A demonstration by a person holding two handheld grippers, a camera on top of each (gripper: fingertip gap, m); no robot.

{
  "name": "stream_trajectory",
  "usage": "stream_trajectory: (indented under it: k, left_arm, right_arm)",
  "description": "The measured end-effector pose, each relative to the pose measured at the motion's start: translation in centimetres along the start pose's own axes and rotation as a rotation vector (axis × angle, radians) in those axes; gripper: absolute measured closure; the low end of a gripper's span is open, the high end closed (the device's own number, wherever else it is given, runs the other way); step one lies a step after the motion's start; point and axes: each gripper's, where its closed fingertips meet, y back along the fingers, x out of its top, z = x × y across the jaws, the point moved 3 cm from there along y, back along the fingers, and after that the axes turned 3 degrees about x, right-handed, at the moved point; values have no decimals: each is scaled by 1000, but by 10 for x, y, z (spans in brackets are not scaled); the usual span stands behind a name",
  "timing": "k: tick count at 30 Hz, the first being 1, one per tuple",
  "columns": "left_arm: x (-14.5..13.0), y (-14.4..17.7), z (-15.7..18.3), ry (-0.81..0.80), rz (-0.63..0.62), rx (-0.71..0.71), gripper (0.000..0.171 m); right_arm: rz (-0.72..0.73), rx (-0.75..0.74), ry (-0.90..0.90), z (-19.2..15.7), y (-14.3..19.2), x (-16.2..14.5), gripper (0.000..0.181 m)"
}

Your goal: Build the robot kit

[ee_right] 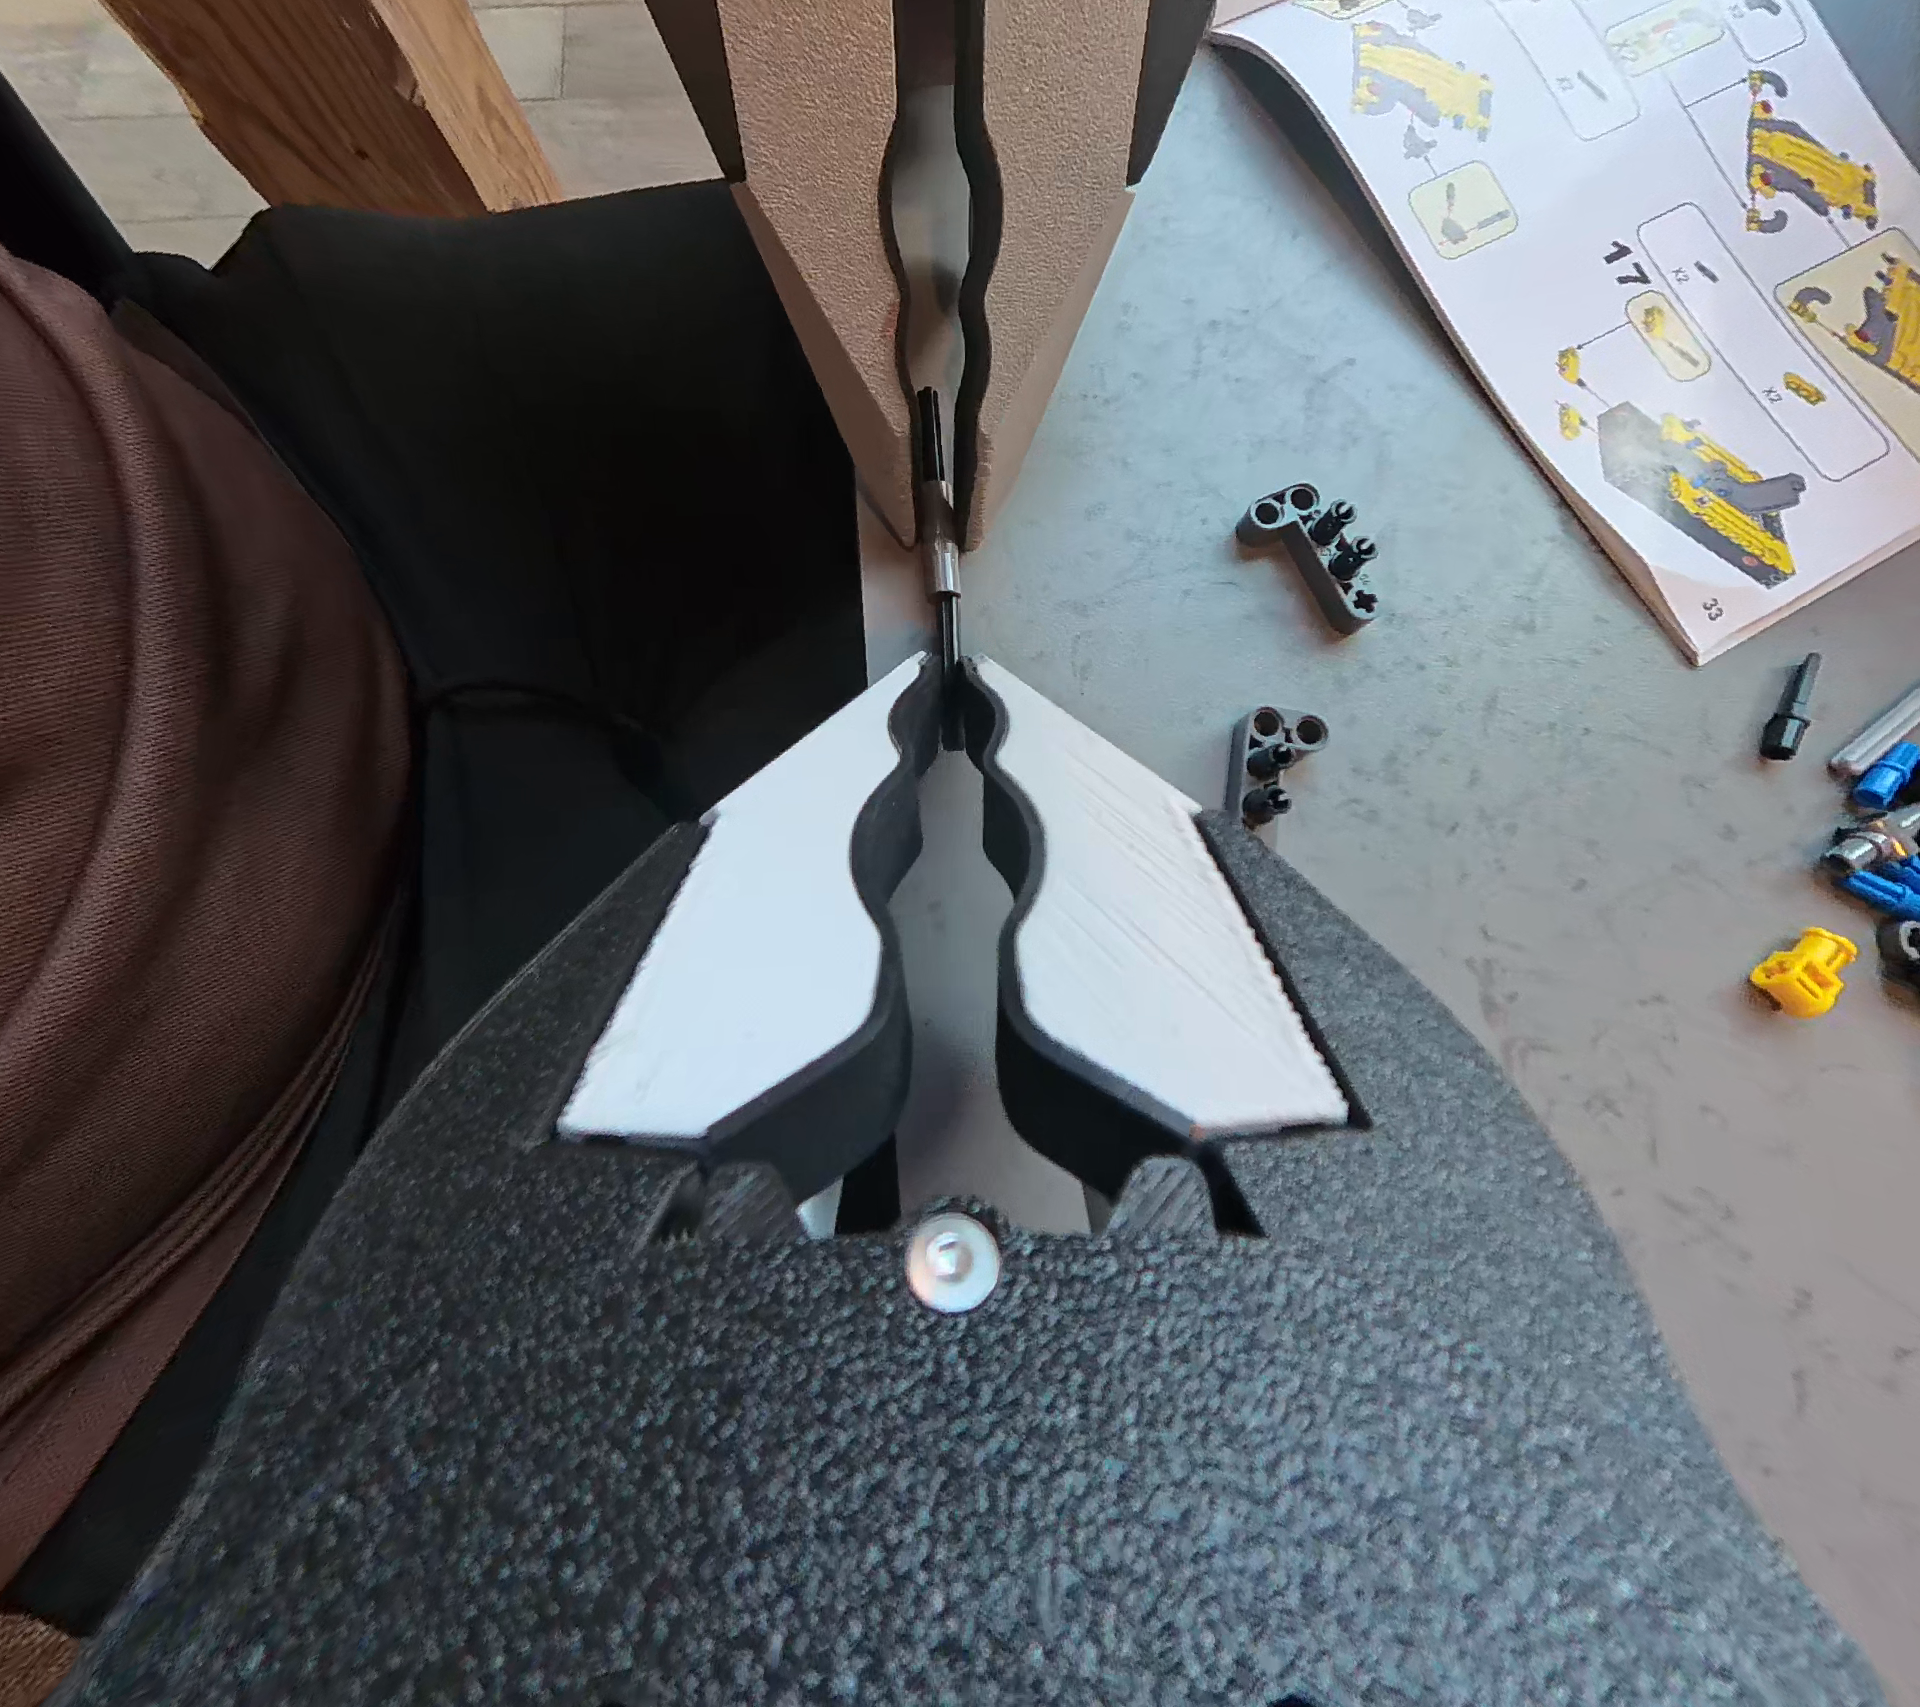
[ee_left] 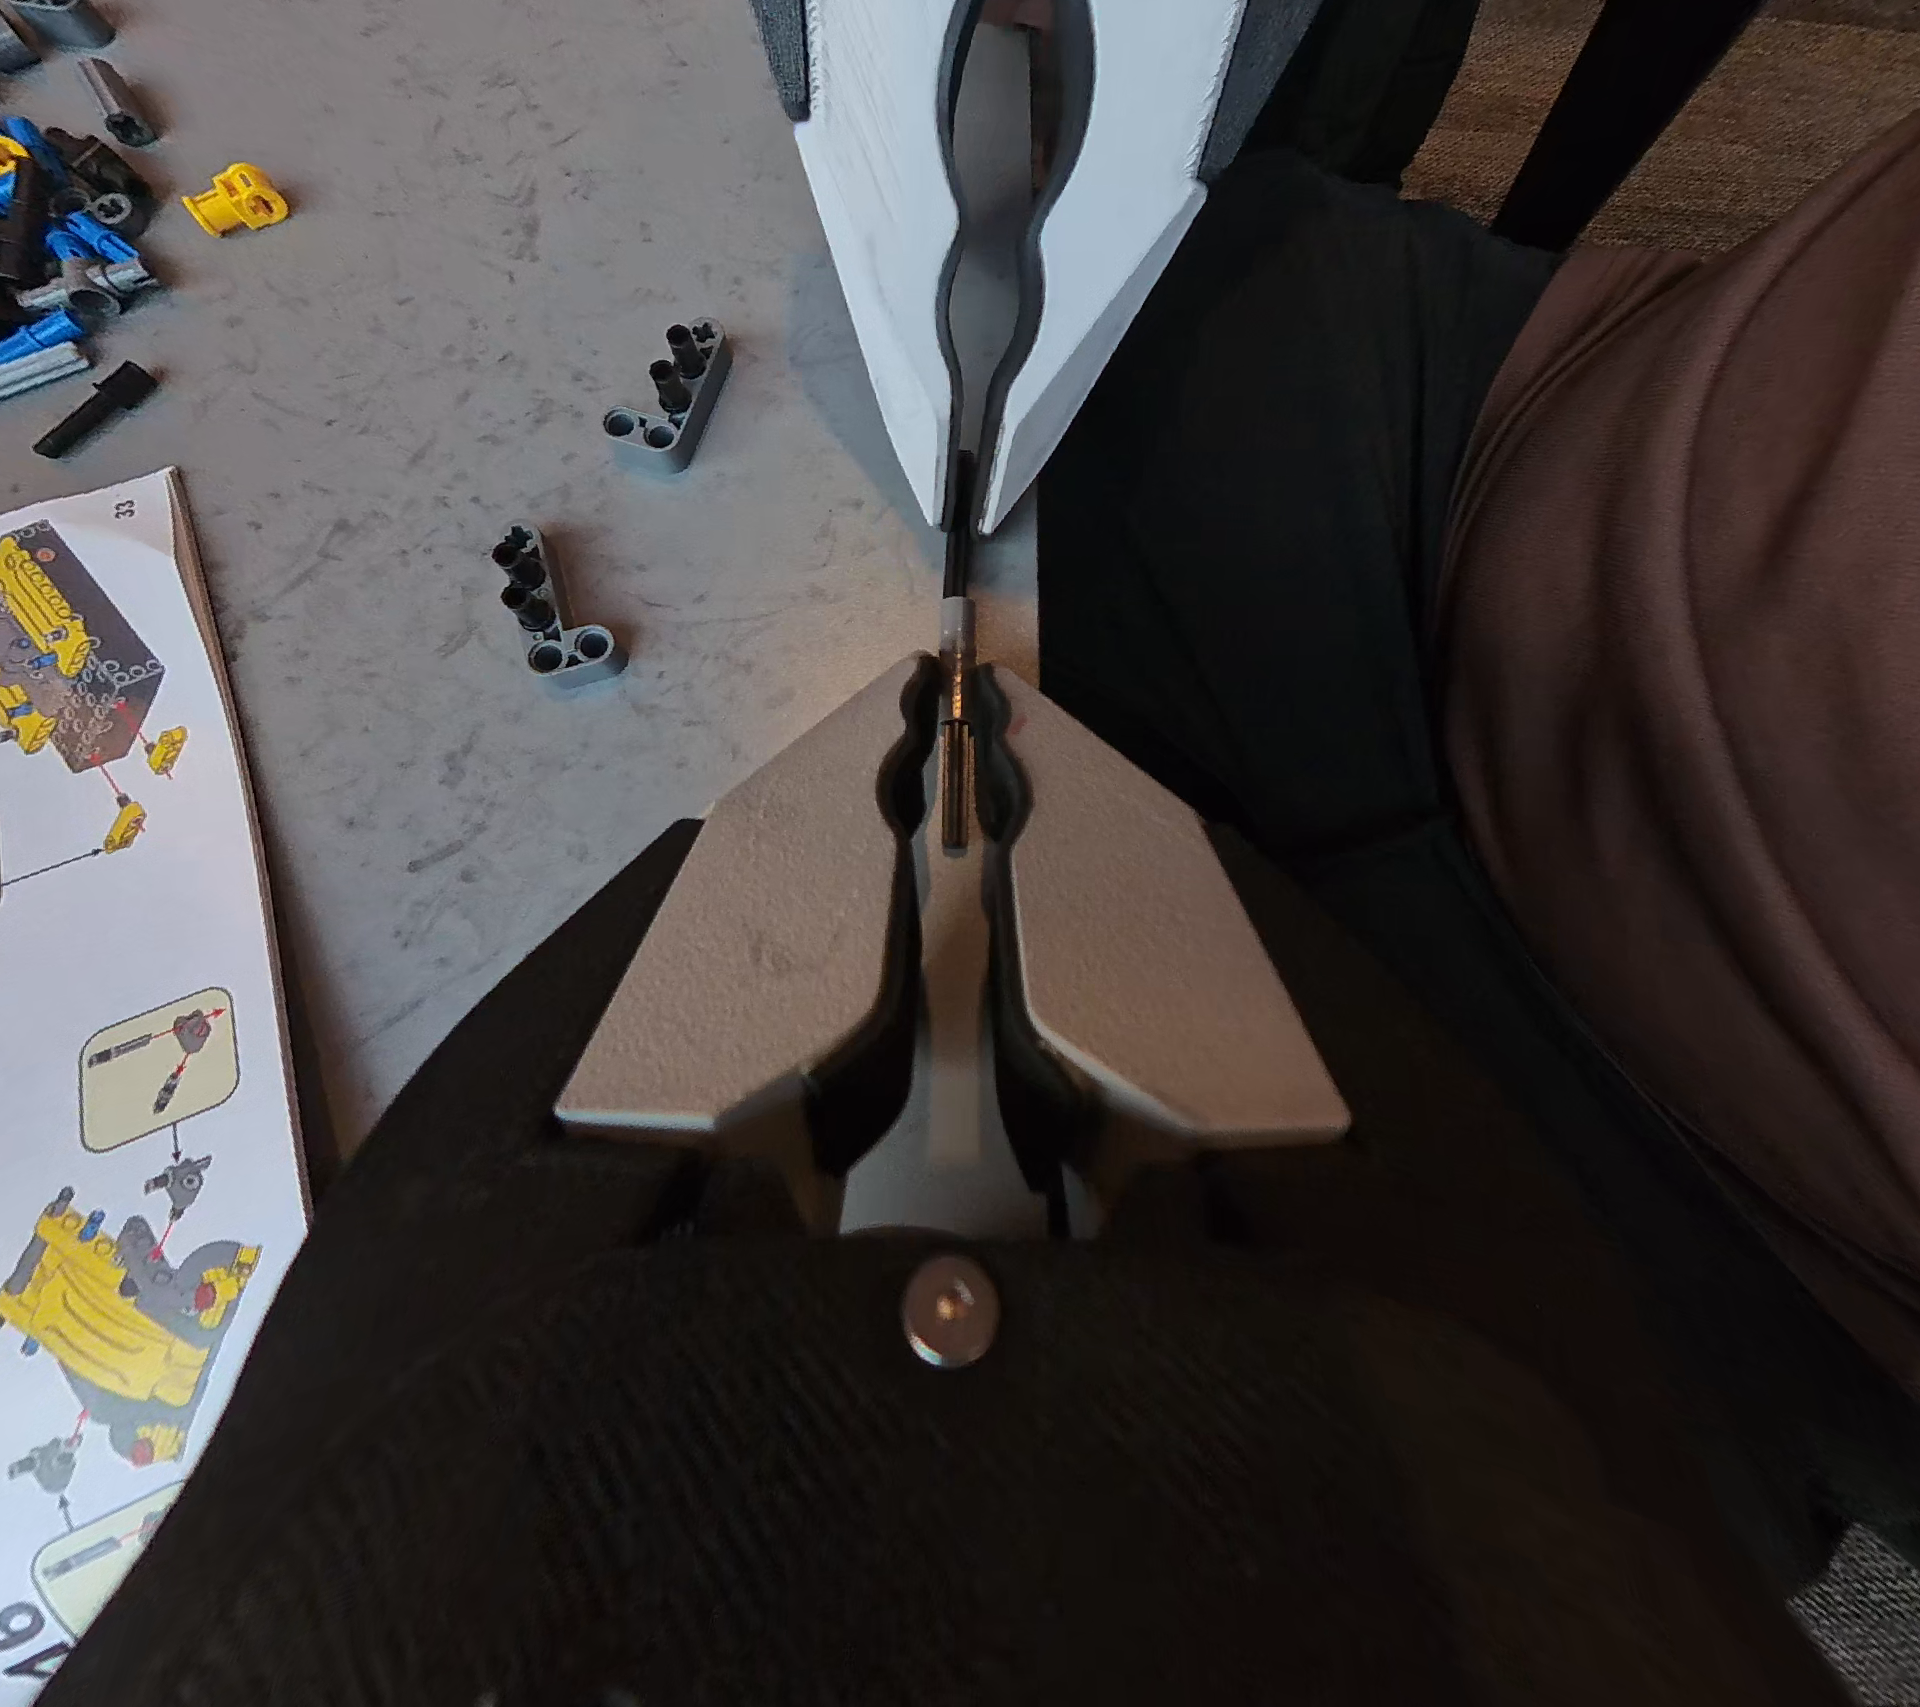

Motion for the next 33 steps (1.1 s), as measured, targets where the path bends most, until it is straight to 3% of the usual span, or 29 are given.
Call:
stream_trajectory:
  k: [17,33]
  left_arm:
    - [1,-1,-4,93,3,-5,169]
    - [1,-1,-5,115,4,-10,169]
  right_arm:
    - [-10,-78,119,0,1,1,178]
    - [-20,-85,123,2,0,-1,178]
